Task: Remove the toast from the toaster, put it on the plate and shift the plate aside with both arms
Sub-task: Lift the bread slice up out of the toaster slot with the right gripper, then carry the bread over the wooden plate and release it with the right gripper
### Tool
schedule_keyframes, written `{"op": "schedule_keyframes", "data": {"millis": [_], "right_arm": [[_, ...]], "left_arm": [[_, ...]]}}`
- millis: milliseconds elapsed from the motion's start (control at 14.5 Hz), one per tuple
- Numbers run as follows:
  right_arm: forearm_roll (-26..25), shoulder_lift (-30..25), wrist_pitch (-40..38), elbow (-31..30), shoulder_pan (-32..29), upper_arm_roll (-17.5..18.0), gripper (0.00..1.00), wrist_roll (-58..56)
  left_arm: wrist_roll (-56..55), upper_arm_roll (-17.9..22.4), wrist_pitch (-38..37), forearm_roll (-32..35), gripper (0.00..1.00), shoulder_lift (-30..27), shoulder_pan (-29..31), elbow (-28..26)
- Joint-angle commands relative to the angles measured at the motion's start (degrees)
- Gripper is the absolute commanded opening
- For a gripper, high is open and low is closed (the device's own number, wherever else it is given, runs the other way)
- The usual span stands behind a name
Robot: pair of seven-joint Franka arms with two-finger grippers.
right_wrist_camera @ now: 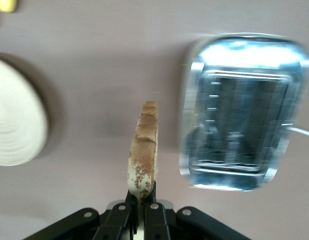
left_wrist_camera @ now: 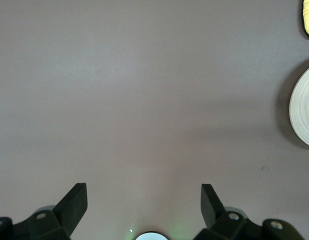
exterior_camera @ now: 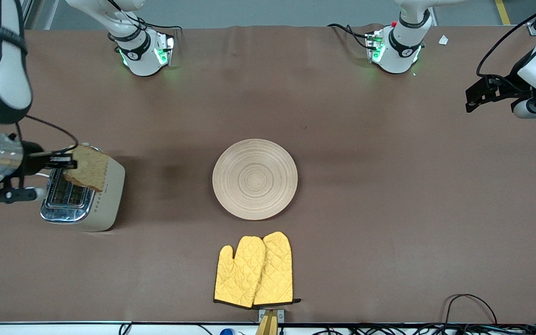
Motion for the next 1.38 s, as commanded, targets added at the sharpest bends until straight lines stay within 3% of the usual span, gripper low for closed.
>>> {"op": "schedule_keyframes", "data": {"millis": [0,275,413,481,688,757,825,894,963,1307], "right_arm": [[4.08,0.58,3.46,-0.59,0.49,5.40,0.02,9.03],[5.06,9.87,18.56,-2.17,0.67,18.48,0.02,21.34],[5.49,14.97,24.46,-2.17,0.67,22.19,0.02,24.17],[7.85,16.91,27.53,-2.26,0.67,23.60,0.02,24.70],[21.01,20.09,42.36,-7.51,2.60,24.58,0.03,24.97],[24.10,20.36,47.38,-10.06,3.56,24.92,0.21,24.97],[24.91,20.45,48.64,-11.74,3.92,24.93,0.72,24.79],[24.49,20.27,48.40,-12.36,3.75,24.84,1.00,23.84],[23.00,20.01,46.65,-12.37,3.40,24.49,1.00,22.70],[2.54,18.61,27.15,-6.49,0.94,23.96,1.00,22.68]], "left_arm": [[1.21,0.14,0.29,-0.92,1.00,-0.06,0.31,0.16],[1.12,0.14,0.29,-0.92,1.00,-0.06,0.31,0.16],[1.21,0.14,0.29,-0.92,1.00,-0.06,0.31,0.16],[1.21,0.14,0.29,-0.92,1.00,-0.06,0.22,0.16],[1.12,0.14,0.29,-0.92,1.00,-0.06,0.22,0.16],[1.12,0.14,0.29,-0.92,1.00,-0.06,0.22,0.16],[1.12,0.14,0.29,-0.92,1.00,-0.06,0.22,0.16],[1.12,0.14,0.29,-0.92,1.00,0.03,0.22,0.16],[1.12,0.14,0.29,-0.92,1.00,0.03,0.22,0.16],[1.12,0.14,0.29,-0.92,1.00,0.29,0.22,0.16]]}}
